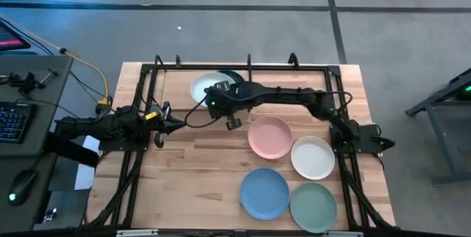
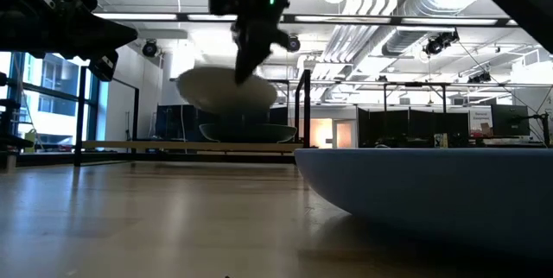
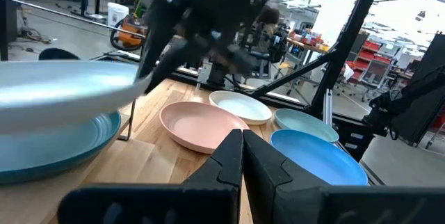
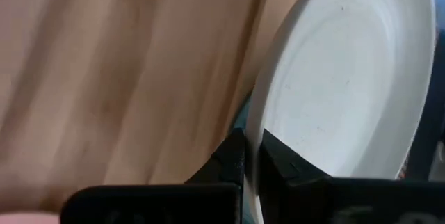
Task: Place and stack plates onto a shelf
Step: Stack the white plate on the top of the dark green plate
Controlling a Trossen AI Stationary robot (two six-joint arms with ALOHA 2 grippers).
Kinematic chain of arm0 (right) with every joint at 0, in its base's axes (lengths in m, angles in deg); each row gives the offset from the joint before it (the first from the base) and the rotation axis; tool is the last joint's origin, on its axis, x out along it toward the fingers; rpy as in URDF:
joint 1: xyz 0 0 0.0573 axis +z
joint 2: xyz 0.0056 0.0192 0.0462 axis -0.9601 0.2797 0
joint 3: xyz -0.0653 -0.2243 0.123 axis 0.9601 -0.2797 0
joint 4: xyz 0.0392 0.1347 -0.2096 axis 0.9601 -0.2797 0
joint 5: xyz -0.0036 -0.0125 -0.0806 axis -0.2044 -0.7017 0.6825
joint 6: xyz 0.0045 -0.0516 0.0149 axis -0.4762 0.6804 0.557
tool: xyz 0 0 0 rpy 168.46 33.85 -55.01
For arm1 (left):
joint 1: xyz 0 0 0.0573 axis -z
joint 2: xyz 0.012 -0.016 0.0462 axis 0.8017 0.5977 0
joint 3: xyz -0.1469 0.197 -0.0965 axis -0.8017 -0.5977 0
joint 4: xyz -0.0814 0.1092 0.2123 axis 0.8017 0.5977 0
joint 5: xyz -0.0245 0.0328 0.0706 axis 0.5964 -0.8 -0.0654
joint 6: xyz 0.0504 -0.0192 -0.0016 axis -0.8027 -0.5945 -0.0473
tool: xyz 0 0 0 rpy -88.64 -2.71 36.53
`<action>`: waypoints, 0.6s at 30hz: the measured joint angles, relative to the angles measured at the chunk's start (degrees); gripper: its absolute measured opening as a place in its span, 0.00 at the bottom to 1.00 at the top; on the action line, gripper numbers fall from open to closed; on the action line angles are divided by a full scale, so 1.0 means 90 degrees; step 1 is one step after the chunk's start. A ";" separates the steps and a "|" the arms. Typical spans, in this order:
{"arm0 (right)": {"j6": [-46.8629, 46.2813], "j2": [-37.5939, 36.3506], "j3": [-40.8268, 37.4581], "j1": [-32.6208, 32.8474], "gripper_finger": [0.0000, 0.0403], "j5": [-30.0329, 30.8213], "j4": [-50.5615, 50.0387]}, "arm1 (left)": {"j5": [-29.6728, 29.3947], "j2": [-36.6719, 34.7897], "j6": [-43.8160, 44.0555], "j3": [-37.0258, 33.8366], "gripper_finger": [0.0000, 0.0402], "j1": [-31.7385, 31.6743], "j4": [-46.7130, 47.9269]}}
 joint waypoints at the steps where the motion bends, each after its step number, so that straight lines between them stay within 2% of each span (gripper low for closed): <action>1: -0.0005 0.0071 0.0000 -0.0033 0.00 0.0092 -0.0007 | 0.0000 0.0002 0.0000 0.0000 0.00 0.0000 0.0000; 4: -0.0072 0.0266 0.0000 -0.0090 0.00 0.0393 -0.0043 | 0.0000 0.0002 0.0000 0.0000 0.00 0.0000 0.0001; 9: -0.0422 0.0339 0.0000 -0.0234 0.00 0.0463 -0.0081 | 0.0000 0.0002 0.0000 0.0000 0.00 0.0000 0.0001; 15: -0.0987 0.0339 0.0000 -0.0405 0.00 0.0402 -0.0232 | 0.0000 0.0000 0.0000 0.0000 0.00 0.0000 0.0000; 18: -0.1188 0.0339 0.0000 -0.0452 0.00 0.0121 -0.0309 | 0.0000 0.0001 0.0000 0.0000 0.00 0.0000 0.0001</action>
